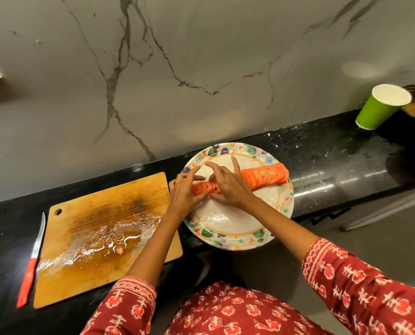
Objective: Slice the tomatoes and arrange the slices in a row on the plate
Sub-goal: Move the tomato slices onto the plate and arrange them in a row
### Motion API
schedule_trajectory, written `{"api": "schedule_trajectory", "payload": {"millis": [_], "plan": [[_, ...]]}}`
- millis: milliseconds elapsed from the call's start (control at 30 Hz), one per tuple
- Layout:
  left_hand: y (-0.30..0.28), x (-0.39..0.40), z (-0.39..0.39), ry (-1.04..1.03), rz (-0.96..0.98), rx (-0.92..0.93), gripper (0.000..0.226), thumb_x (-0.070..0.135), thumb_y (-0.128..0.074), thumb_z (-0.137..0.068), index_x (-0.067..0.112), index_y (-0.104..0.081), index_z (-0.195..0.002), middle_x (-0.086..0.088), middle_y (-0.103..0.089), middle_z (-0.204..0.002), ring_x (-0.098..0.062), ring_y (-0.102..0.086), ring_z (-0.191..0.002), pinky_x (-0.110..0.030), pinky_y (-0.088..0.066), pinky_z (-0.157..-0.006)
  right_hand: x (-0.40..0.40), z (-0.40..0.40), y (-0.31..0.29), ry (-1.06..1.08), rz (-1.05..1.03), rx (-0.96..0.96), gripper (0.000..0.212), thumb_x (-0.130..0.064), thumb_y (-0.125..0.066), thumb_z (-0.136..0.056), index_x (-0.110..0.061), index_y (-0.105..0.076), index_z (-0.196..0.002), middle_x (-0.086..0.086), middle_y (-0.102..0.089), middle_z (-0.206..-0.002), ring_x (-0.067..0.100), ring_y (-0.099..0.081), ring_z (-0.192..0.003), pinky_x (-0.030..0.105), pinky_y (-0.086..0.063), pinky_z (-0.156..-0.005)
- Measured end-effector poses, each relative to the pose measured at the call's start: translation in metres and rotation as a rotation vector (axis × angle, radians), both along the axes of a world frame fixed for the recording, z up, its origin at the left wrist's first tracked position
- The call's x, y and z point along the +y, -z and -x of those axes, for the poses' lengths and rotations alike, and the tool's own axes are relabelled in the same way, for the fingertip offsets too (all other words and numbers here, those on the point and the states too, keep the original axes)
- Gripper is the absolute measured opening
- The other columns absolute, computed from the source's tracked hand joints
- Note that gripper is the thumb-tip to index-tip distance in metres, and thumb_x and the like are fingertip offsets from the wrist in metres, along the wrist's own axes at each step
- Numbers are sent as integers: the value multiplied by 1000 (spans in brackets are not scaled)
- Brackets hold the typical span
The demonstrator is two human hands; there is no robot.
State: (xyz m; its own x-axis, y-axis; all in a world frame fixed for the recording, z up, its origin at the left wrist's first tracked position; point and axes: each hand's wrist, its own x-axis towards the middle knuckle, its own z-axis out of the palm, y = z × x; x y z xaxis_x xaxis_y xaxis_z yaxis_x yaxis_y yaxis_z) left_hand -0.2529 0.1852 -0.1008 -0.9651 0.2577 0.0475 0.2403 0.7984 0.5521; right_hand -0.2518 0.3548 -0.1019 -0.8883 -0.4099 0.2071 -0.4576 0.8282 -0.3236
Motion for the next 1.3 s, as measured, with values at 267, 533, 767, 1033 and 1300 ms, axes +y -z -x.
{"api": "schedule_trajectory", "payload": {"millis": [267, 533, 767, 1033, 1300], "plan": [[-2, 0, 8, 74, 142, -70, 83, 35, -70, -76, 27, -23, -143, 9, -56, -128, -18, -33, -127, -36, -22, -96, -2, 2, 0, 25, 46, -66, 81, -31, -66, -79, -9, -25, -145, 3, -66, -104, 22, -54, -117, 55, 8, -114], [-2, -1, 13, 93, 86, -79, 83, 35, -73, -74, 26, -27, -142, 9, -58, -124, -18, -35, -126, -38, -23, -98, 4, 7, -6, 18, 48, -118, 82, -32, -66, -80, -11, -21, -146, 1, -65, -104, 21, -53, -117, 54, 9, -114], [-4, 4, 14, 90, 47, -60, 76, 35, -70, -78, 24, -29, -141, 6, -61, -122, -18, -37, -126, -38, -21, -100, 7, 10, -13, 11, 61, -178, 86, -34, -67, -81, -12, -17, -147, 2, -64, -110, 20, -48, -123, 54, 11, -112], [-3, 4, 11, 40, -33, -56, 74, 34, -72, -76, 24, -34, -138, 7, -63, -118, -15, -37, -126, -35, -20, -98, 10, 6, -14, 32, 84, -133, 85, -31, -67, -81, -12, -17, -147, 1, -65, -105, 20, -51, -120, 51, 12, -112], [-6, 8, 12, 49, 12, -62, 76, 32, -73, -76, 23, -33, -139, 6, -62, -121, -17, -35, -128, -40, -17, -106, 18, 6, -17, 41, 114, -144, 91, -38, -71, -77, -11, -19, -146, 1, -64, -112, 23, -51, -122, 52, 14, -112]]}}
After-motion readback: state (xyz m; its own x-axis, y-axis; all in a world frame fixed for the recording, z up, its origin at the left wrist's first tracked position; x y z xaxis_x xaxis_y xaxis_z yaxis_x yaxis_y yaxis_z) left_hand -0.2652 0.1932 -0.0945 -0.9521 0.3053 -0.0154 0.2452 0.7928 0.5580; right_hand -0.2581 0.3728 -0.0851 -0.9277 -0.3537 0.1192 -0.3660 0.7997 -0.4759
